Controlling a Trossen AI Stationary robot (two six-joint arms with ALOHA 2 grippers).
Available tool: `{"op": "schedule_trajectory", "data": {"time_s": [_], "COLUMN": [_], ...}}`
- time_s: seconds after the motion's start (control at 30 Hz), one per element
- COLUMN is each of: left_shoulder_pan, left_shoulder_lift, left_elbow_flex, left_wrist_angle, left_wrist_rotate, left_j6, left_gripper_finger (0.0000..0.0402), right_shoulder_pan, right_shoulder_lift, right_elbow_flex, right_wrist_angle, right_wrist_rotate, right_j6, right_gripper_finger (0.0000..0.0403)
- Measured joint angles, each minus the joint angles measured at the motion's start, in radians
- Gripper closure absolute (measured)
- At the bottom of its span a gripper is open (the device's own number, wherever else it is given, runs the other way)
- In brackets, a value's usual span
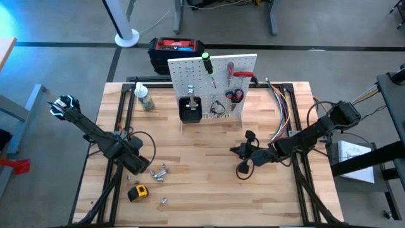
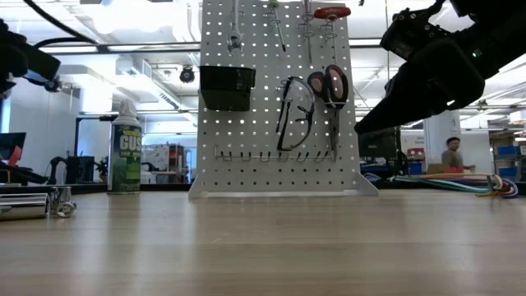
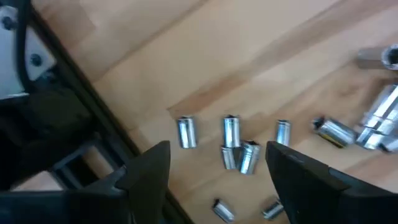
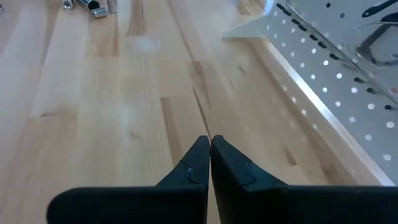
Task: Hang tools onto peg board
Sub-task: Put the silver socket into the black bin on the pegboard
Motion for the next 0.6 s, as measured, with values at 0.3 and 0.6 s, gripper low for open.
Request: {"op": "schedule_trajectory", "data": {"time_s": [0.3, 0.6], "left_shoulder_pan": [0.000, 0.000], "left_shoulder_lift": [0.064, 0.241], "left_elbow_flex": [-0.015, -0.027], "left_wrist_angle": [0.037, 0.073], "left_wrist_rotate": [0.082, 0.126], "left_j6": [-0.043, -0.018], "left_gripper_finger": [0.0188, 0.0211], "right_shoulder_pan": [0.000, 0.000], "right_shoulder_lift": [-0.001, -0.006], "right_elbow_flex": [0.000, 0.000], "right_wrist_angle": [-0.002, -0.002], "right_wrist_rotate": [-0.006, -0.007], "right_j6": [0.012, 0.013], "right_gripper_finger": [0.0403, 0.0403]}}
